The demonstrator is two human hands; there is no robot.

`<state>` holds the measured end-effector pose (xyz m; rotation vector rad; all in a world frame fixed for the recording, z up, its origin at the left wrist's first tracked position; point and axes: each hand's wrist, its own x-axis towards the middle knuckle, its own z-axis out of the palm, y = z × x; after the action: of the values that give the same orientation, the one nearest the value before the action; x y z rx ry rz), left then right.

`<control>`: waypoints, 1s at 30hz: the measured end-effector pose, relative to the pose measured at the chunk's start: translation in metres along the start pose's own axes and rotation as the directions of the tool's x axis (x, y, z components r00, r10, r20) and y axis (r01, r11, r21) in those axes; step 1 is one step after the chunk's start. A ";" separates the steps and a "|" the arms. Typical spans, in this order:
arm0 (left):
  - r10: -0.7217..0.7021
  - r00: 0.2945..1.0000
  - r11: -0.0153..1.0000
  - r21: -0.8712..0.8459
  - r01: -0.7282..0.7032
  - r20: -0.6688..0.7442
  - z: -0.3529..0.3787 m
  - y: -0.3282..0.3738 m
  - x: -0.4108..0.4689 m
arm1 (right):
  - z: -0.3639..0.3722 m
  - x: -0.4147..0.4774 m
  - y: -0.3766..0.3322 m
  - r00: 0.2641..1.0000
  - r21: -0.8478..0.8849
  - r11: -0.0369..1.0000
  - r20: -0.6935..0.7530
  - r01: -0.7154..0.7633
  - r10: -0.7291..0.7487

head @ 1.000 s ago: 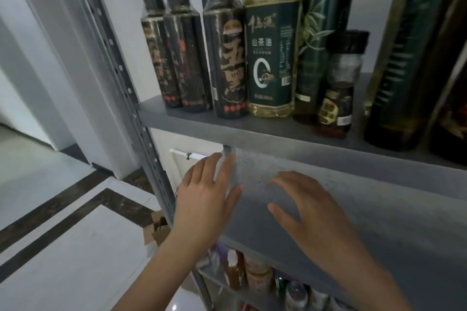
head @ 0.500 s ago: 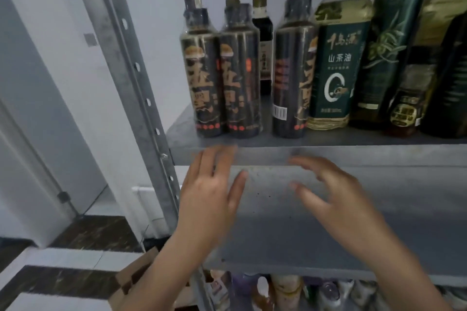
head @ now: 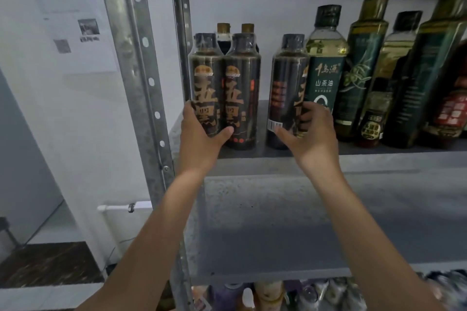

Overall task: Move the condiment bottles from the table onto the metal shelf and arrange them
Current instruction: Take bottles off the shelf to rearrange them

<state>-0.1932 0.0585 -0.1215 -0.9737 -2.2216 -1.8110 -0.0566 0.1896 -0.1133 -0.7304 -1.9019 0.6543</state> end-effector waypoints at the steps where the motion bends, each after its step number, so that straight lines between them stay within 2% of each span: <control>1: -0.002 1.000 0.999 -0.032 0.002 0.009 0.000 0.000 0.004 | 0.003 0.002 0.000 1.000 -0.028 0.999 -0.005 -0.017 0.017; 6: 0.013 1.000 0.999 -0.044 -0.013 -0.007 0.001 0.000 0.010 | 0.014 0.005 0.004 0.998 -0.127 0.992 -0.070 -0.007 -0.002; 15: 0.066 0.998 0.998 -0.022 -0.067 -0.020 0.010 0.000 0.012 | 0.023 0.005 0.009 0.989 -0.107 0.994 -0.148 0.014 -0.030; 19: 0.068 0.997 0.998 -0.009 -0.069 -0.047 0.016 -0.002 0.012 | 0.017 0.007 0.019 0.990 -0.075 0.992 -0.089 0.100 -0.107; 21: 0.070 0.992 0.997 0.042 -0.066 -0.104 0.021 0.000 0.007 | 0.006 0.008 0.030 0.990 -0.049 0.989 -0.028 0.136 -0.138; 23: 0.176 0.959 0.971 0.197 -0.134 -0.220 0.028 0.005 -0.004 | -0.011 0.010 0.045 0.993 -0.033 0.993 -0.025 0.113 -0.113; 24: 0.292 0.915 0.935 0.283 -0.212 -0.278 0.034 0.007 -0.011 | -0.020 0.011 0.054 0.994 -0.021 0.995 -0.052 0.095 -0.096; 26: 0.528 0.772 0.835 0.380 -0.397 -0.354 0.050 0.016 -0.023 | -0.041 0.015 0.070 0.988 -0.001 0.998 -0.143 0.067 -0.066; 27: 0.602 0.716 0.793 0.372 -0.482 -0.354 0.059 0.022 -0.028 | -0.053 0.017 0.079 0.980 0.013 0.998 -0.193 0.055 -0.051; 28: 0.651 0.690 0.758 0.331 -0.562 -0.316 0.069 0.028 -0.032 | -0.064 0.019 0.087 0.970 0.031 0.999 -0.240 0.040 -0.032; 29: 0.677 0.697 0.735 0.260 -0.626 -0.237 0.078 0.034 -0.035 | -0.076 0.022 0.094 0.959 0.052 0.998 -0.283 0.022 -0.007; 30: 0.670 0.732 0.741 0.169 -0.650 -0.123 0.088 0.041 -0.039 | -0.088 0.025 0.102 0.945 0.073 0.997 -0.326 0.005 0.019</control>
<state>-0.1139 0.1263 -0.1304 -1.3033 -1.5433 -1.3506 0.0362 0.2882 -0.1361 -0.7488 -1.5642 0.5649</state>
